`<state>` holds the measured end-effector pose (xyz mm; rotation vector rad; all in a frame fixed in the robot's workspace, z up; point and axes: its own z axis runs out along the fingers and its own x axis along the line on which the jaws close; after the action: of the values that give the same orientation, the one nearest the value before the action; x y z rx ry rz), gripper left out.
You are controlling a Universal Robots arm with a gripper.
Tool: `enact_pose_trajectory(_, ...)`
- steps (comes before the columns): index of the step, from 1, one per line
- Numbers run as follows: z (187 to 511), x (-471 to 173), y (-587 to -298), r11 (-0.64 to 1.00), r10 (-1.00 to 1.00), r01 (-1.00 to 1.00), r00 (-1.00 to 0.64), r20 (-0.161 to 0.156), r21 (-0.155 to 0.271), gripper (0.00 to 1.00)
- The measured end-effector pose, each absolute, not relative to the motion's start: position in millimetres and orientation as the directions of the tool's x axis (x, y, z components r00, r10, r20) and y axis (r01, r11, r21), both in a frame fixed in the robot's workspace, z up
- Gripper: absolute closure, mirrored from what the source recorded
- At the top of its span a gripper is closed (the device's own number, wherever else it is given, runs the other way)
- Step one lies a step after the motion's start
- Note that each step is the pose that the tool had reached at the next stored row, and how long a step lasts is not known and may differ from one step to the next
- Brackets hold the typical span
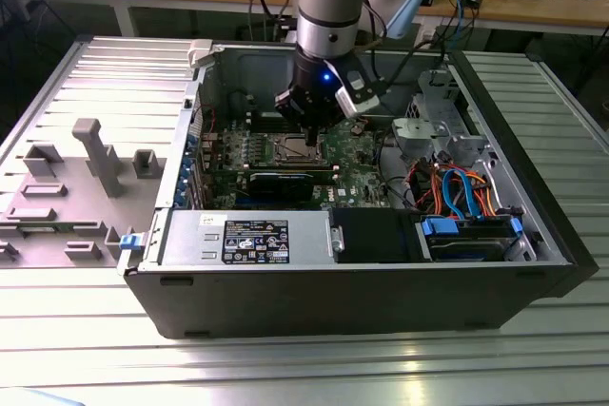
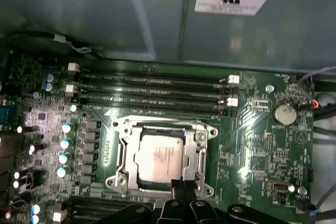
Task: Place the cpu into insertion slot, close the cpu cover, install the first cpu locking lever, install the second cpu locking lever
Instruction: 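Install the second cpu locking lever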
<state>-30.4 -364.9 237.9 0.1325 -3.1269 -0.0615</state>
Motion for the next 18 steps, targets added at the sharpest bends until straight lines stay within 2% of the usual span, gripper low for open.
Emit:
enact_pose_trajectory(3,238,-30,-387,0.996,-0.085,-0.084,-0.996,0.009,0.042,0.89)
enact_pose_trajectory(5,237,-31,-394,0.994,-0.085,-0.084,-0.996,0.007,0.066,0.89)
enact_pose_trajectory(10,237,-32,-403,0.99,-0.085,-0.084,-0.996,0.003,0.114,0.89)
enact_pose_trajectory(18,232,-57,-407,0.988,-0.085,-0.084,-0.996,0.001,0.129,0.89)
